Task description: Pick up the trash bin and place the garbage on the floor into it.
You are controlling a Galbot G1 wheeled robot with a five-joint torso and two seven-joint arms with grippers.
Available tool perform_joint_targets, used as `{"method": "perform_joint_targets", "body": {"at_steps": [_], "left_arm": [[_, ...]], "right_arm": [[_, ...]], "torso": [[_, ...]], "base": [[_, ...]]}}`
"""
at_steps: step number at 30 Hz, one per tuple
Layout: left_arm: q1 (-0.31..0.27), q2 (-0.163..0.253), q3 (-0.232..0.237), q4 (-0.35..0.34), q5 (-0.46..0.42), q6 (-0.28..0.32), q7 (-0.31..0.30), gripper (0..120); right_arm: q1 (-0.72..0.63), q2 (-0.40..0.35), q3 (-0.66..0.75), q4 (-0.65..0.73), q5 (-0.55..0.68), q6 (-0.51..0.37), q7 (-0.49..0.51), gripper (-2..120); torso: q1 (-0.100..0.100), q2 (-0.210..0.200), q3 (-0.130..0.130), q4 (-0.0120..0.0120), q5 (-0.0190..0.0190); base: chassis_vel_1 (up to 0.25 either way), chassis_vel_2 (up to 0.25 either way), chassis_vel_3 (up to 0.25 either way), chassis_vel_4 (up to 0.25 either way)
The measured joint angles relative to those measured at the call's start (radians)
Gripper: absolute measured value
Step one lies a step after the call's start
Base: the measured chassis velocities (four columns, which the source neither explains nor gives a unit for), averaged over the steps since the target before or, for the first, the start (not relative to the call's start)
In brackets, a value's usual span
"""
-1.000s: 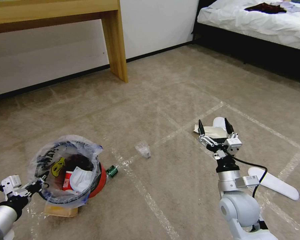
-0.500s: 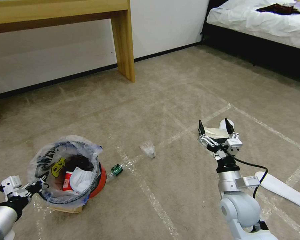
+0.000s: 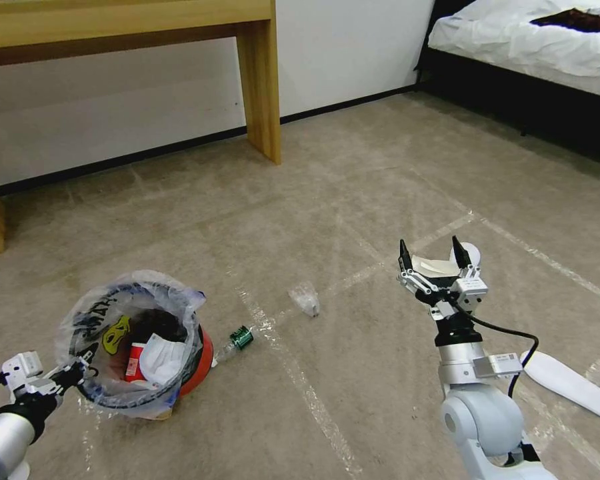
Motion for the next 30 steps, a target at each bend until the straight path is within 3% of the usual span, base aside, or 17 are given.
{"method": "perform_joint_targets", "body": {"at_steps": [30], "left_arm": [[-0.009,0.015,0.000,0.016,-0.004,-0.004,0.002,1]], "right_arm": [[0.003,0.007,-0.003,-0.018,-0.012,-0.004,-0.002,100]], "torso": [[0.000,0.000,0.000,0.0001,0.0000]], "base": [[0.000,0.000,0.000,0.000]]}}
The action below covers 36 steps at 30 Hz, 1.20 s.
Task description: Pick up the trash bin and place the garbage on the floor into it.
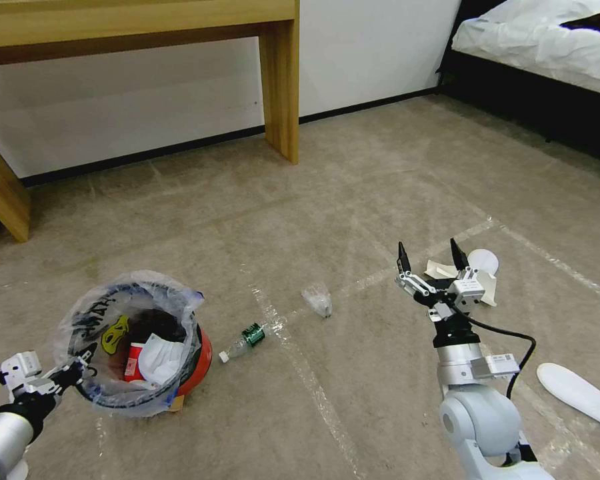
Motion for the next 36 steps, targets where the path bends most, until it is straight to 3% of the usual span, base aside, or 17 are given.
{"method": "perform_joint_targets", "body": {"at_steps": [36], "left_arm": [[0.000,-0.010,0.004,-0.001,0.011,-0.005,0.001,1]], "right_arm": [[0.002,-0.001,0.003,-0.019,-0.020,0.001,-0.001,100]], "torso": [[0.000,0.000,0.000,-0.0001,0.0001]], "base": [[-0.029,0.033,0.033,-0.031]]}}
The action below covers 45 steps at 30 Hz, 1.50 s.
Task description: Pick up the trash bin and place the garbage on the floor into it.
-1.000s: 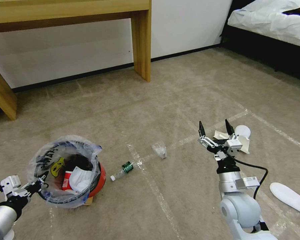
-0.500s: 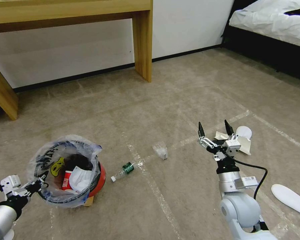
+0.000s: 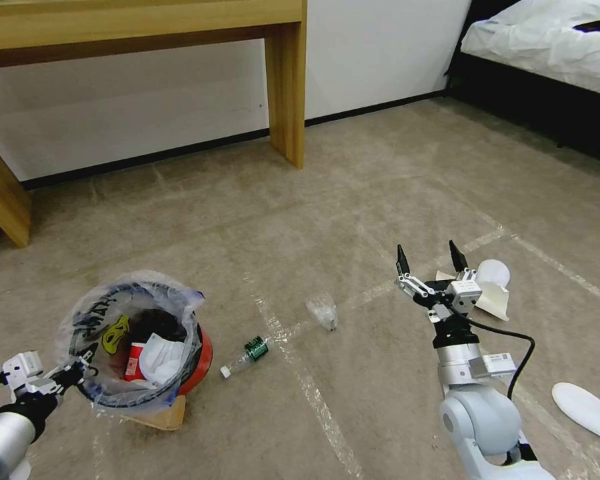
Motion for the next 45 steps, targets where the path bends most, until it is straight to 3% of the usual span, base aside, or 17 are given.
{"method": "perform_joint_targets", "body": {"at_steps": [45], "left_arm": [[-0.004,-0.004,0.002,0.012,0.012,-0.003,0.007,1]], "right_arm": [[0.008,-0.007,-0.005,-0.017,-0.001,0.014,-0.001,100]], "torso": [[0.000,0.000,0.000,0.0000,-0.0001]], "base": [[-0.009,0.010,0.011,-0.010]]}}
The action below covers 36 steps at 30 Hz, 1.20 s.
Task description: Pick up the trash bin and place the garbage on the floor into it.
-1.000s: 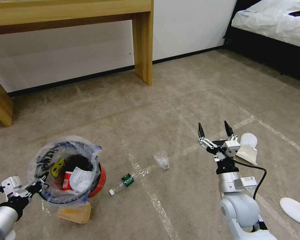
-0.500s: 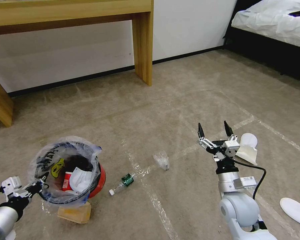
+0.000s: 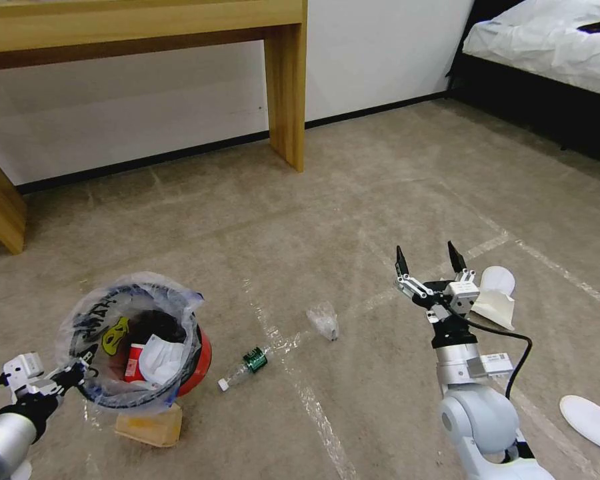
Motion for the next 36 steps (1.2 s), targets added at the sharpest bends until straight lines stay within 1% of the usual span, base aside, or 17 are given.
{"method": "perform_joint_targets", "body": {"at_steps": [24,32,36], "left_arm": [[-0.010,-0.018,0.001,0.009,0.013,-0.001,0.004,1],[-0.008,-0.023,-0.012,0.003,0.014,-0.002,0.004,1],[0.000,-0.024,-0.016,0.001,0.014,-0.002,0.005,1]], "right_arm": [[0.035,-0.029,-0.031,-0.023,0.022,-0.010,0.000,100],[0.080,-0.046,-0.050,-0.035,0.046,-0.021,0.003,100],[0.103,-0.040,-0.058,-0.046,0.051,-0.025,0.004,100]], "torso": [[0.000,0.000,0.000,-0.0001,0.0000],[0.000,0.000,0.000,0.0000,0.0000],[0.000,0.000,0.000,0.0001,0.0000]], "base": [[0.000,0.000,0.000,0.000],[0.000,0.000,0.000,0.000],[0.000,0.000,0.000,0.000]]}}
